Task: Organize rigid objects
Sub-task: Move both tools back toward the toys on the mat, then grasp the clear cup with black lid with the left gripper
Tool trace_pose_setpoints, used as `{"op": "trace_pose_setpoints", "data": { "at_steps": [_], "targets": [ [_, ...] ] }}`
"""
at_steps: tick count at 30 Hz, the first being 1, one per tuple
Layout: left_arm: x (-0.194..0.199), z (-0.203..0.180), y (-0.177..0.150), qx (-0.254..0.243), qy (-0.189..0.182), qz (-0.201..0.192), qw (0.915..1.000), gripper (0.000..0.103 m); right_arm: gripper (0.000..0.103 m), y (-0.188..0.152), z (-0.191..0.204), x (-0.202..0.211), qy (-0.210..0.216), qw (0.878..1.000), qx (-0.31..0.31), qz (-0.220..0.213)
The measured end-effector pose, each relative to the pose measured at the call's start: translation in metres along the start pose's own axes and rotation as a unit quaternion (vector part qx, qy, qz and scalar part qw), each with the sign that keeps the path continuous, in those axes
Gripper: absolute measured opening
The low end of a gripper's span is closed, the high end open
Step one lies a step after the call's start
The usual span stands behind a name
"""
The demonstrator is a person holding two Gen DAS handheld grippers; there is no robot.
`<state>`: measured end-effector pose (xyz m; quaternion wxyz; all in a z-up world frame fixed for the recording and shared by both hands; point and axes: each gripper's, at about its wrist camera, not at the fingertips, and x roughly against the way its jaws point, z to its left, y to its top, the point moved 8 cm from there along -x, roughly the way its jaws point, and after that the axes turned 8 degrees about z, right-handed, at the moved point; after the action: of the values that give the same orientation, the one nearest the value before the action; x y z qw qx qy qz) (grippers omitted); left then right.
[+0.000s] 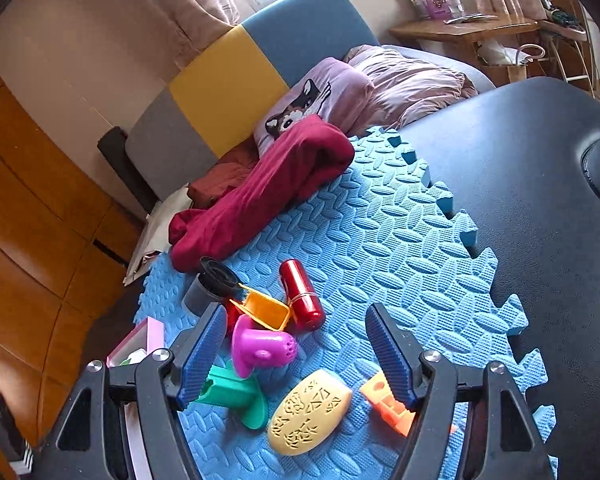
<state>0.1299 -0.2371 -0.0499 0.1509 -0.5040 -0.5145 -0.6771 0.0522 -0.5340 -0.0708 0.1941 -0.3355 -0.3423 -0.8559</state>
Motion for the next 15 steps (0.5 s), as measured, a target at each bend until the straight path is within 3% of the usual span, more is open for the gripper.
{"op": "trace_pose_setpoints", "data": {
  "at_steps": [6, 15],
  "targets": [
    [-0.031, -0.038, 0.037, -0.058, -0.007, -0.001, 0.9983, 0.072, 0.074, -0.001, 0.002, 0.0, 0.007, 1.0, 0.0, 0.007],
    [-0.088, -0.078, 0.084, -0.118, -0.022, 0.012, 0.9927, 0.078, 0.074, 0.0, 0.008, 0.008, 0.016, 1.0, 0.006, -0.002]
  ]
}}
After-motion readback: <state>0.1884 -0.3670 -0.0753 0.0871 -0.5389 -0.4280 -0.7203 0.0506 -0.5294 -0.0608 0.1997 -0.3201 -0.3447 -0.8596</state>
